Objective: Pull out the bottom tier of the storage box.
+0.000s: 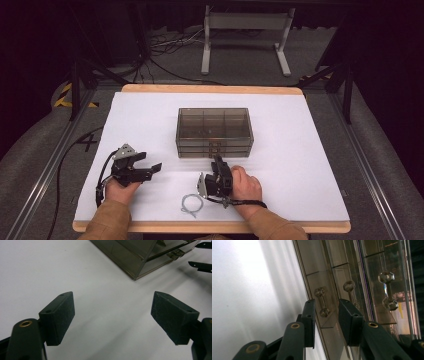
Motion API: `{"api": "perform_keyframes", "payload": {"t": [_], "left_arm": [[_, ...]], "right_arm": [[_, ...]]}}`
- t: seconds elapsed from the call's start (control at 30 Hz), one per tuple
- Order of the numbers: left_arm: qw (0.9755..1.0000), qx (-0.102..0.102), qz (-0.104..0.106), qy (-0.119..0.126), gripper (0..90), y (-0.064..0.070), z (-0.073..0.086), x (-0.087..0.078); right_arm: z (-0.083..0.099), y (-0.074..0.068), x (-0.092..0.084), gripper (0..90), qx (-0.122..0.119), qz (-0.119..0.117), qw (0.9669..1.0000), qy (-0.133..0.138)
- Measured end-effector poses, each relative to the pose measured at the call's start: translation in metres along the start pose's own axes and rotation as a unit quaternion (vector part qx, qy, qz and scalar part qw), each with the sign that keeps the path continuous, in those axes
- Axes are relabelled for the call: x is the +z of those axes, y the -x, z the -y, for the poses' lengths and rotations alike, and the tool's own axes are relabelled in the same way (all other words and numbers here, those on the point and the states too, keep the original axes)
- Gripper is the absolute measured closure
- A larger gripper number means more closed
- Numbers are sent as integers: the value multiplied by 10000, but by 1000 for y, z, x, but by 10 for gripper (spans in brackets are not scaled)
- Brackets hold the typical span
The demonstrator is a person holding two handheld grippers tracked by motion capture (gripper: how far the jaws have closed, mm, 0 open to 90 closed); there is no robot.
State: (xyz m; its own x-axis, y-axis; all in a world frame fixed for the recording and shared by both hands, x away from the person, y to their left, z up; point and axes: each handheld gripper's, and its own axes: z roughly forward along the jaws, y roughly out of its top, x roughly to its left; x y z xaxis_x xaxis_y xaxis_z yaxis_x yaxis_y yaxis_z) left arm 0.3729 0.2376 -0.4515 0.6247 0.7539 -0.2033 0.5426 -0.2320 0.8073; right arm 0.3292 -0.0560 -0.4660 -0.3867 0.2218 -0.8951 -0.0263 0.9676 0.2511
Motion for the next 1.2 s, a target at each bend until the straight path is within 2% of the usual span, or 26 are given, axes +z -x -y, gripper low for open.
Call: {"api": "perform_keyframes", "payload": {"t": [0.17,0.27,0.77,1.2], "left_arm": [[10000,9,-15,-25,202,0,0,1],[9998,-6,-171,-120,231,1,-1,3],[9998,22,-166,-124,233,1,-1,4],[9998,37,-146,-138,233,1,-2,4]], "right_arm": [[-2,-1,2,674,-55,-4,10000,-59],[-4,-3,5,665,-100,38,9999,-86],[-14,-9,12,668,-370,179,9990,-178],[-16,-13,19,705,-437,271,9980,-364]]}}
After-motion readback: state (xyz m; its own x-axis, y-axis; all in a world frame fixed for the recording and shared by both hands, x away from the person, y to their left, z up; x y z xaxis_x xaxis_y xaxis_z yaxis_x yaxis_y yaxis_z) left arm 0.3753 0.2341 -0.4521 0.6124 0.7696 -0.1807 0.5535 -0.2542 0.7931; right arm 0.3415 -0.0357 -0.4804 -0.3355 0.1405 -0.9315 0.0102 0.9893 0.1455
